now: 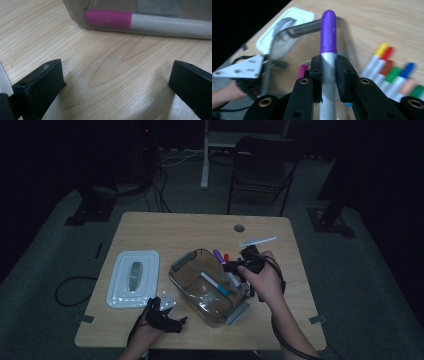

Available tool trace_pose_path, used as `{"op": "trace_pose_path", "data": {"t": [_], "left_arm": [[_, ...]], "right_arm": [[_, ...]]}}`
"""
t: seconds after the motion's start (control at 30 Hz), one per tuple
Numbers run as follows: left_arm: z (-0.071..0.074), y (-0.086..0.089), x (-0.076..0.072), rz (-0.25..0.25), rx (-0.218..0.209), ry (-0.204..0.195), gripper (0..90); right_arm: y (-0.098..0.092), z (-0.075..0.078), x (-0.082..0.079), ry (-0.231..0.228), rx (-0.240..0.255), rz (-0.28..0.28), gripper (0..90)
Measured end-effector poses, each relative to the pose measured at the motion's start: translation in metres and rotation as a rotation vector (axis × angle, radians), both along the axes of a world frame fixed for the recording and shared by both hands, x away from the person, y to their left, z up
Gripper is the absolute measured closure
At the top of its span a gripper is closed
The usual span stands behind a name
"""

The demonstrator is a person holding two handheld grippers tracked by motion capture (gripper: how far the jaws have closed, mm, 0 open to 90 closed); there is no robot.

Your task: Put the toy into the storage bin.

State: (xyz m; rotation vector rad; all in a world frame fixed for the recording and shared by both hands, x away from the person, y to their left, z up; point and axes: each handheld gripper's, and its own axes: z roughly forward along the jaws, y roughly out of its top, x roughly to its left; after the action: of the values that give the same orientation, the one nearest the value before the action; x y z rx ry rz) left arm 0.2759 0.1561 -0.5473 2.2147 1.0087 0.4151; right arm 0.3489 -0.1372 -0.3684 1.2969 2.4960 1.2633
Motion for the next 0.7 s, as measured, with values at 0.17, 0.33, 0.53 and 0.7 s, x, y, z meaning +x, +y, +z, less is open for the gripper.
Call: {"op": "trace_pose_path", "data": {"t": [0.17, 0.33, 0.53, 0.7], "left_arm": [[0.000, 0.000, 0.000, 0.000, 0.000, 0.000, 0.5], [0.000, 0.000, 0.000, 0.000, 0.000, 0.000, 0.5], [0.000, 0.000, 0.000, -0.001, 0.001, 0.001, 0.5], [0.000, 0.000, 0.000, 0.000, 0.000, 0.000, 0.5]], "right_arm": [[0.027, -0.010, 0.002, 0.020, -0.041, 0.063, 76.5], [0.048, -0.021, 0.006, 0.054, -0.067, 0.116, 76.5], [0.073, -0.042, 0.018, 0.123, -0.107, 0.179, 76.5], [0.084, -0.056, 0.027, 0.178, -0.132, 0.200, 76.6]]}}
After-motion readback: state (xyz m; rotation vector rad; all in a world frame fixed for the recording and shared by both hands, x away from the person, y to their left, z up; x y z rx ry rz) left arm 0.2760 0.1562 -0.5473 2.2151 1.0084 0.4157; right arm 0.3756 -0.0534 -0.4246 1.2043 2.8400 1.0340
